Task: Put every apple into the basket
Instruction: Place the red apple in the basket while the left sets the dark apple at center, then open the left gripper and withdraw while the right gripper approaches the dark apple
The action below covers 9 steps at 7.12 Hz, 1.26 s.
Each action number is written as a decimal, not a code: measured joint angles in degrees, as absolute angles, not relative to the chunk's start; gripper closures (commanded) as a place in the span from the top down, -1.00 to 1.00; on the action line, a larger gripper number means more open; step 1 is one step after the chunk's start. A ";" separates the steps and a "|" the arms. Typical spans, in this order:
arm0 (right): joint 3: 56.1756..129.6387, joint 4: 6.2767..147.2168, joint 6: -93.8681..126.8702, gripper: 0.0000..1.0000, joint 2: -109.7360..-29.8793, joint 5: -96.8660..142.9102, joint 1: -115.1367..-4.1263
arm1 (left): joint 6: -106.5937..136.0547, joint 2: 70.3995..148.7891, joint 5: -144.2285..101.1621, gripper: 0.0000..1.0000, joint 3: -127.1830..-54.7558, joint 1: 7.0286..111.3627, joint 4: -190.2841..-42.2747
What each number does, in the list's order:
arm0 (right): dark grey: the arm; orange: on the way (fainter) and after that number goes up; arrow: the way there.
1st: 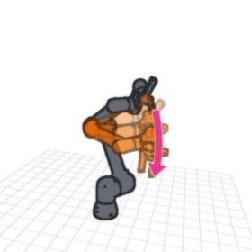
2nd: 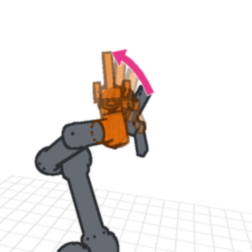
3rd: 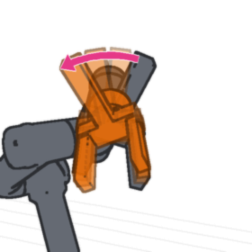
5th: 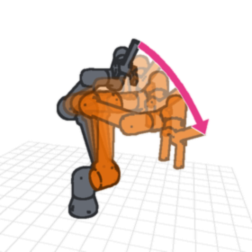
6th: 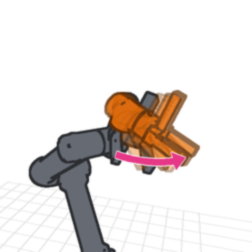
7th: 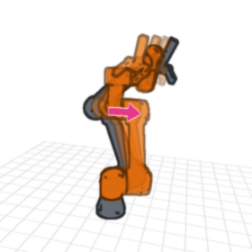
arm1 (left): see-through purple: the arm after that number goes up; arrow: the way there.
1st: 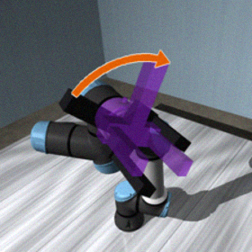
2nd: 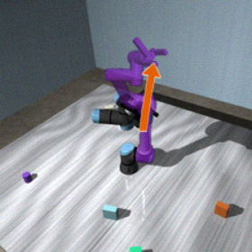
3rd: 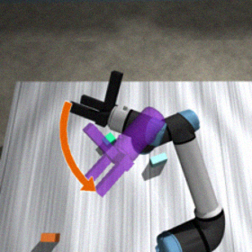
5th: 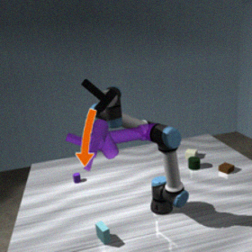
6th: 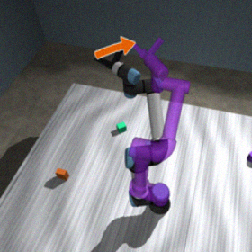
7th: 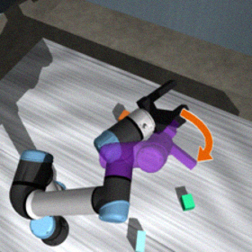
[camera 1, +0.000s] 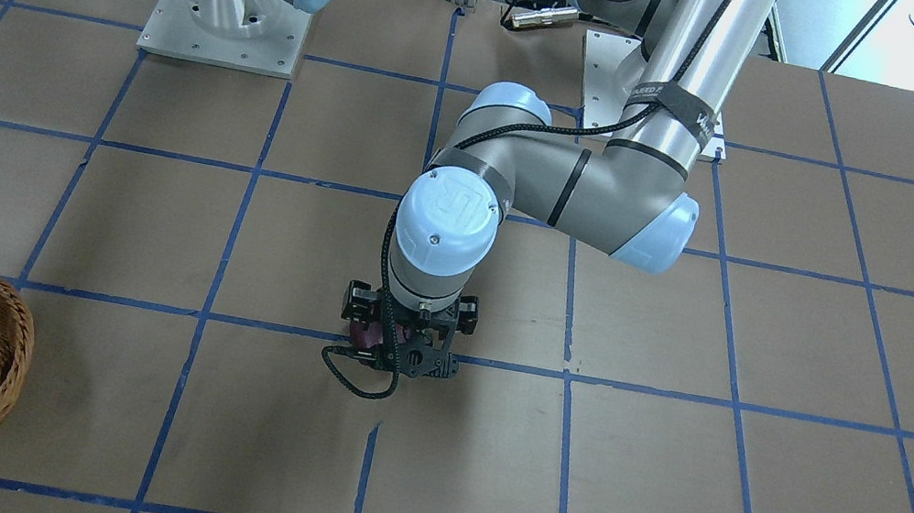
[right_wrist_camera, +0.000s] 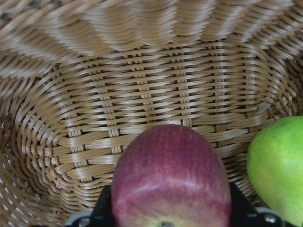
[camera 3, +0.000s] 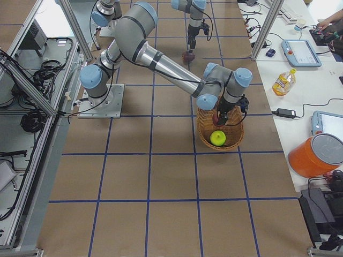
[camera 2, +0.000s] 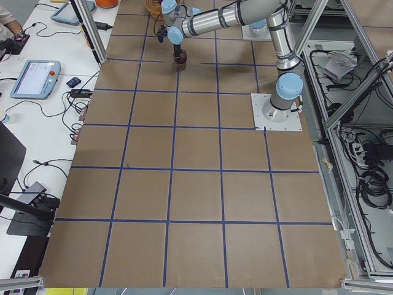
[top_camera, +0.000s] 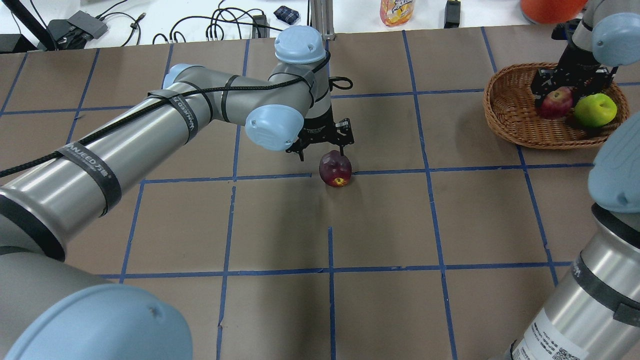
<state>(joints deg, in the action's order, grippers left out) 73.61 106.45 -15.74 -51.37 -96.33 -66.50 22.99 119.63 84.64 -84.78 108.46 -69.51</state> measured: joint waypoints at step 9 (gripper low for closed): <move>73.73 92.13 1.50 1.00 -62.88 -85.82 -88.85 | 1.57 92.73 88.10 1.00 -88.69 92.50 -92.49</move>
<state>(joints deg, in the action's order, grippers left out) 73.73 92.13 1.50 -62.88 -85.82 -88.85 1.57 92.73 88.10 -88.69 92.50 -92.49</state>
